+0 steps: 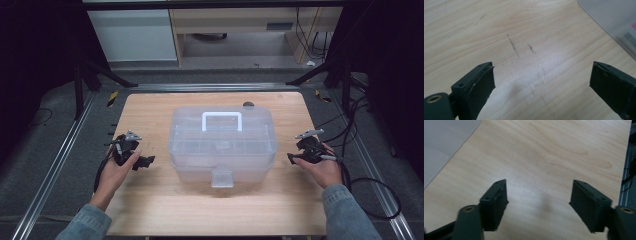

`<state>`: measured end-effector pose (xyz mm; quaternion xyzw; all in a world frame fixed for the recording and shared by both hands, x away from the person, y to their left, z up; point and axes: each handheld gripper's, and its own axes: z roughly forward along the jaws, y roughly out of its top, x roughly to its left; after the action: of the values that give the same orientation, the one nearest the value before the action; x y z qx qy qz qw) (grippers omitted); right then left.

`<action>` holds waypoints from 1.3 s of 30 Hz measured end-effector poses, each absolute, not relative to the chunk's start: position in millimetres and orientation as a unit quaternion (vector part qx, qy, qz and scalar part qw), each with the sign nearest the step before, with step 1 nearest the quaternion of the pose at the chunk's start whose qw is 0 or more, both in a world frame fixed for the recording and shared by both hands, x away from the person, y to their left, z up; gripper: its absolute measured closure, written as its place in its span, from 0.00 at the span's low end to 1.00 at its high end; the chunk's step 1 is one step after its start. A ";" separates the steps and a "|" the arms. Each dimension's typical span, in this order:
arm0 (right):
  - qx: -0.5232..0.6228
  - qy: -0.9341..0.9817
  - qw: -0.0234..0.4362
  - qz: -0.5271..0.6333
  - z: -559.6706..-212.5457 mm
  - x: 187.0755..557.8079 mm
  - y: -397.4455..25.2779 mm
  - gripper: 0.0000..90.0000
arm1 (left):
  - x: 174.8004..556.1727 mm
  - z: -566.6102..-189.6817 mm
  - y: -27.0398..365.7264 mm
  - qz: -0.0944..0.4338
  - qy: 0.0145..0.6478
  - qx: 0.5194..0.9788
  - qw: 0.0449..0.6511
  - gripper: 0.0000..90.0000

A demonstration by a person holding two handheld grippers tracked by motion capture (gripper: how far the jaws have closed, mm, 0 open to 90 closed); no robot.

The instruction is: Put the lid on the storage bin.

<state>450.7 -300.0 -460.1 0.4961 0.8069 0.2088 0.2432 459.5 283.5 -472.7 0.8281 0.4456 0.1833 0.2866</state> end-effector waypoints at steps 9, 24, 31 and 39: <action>0.532 0.770 0.248 0.248 -470.1 488.8 -310.5 0.50 | 485.8 -488.3 284.6 0.202 0.468 0.815 0.278 0.07; 0.565 0.737 0.253 0.271 -490.0 513.9 -317.0 0.29 | 505.1 -510.0 295.8 0.205 0.505 0.781 0.304 0.06; 0.566 0.725 0.254 0.297 -498.3 518.0 -313.2 0.23 | 507.8 -514.5 291.8 0.206 0.506 0.774 0.321 0.03; 0.561 0.721 0.262 0.312 -503.2 519.9 -310.0 0.15 | 508.3 -516.8 290.3 0.214 0.506 0.769 0.327 0.01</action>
<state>519.9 -310.0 -503.2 0.5611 0.7206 0.3117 0.2621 508.3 290.3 -516.8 0.7692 0.5056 0.2139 0.3270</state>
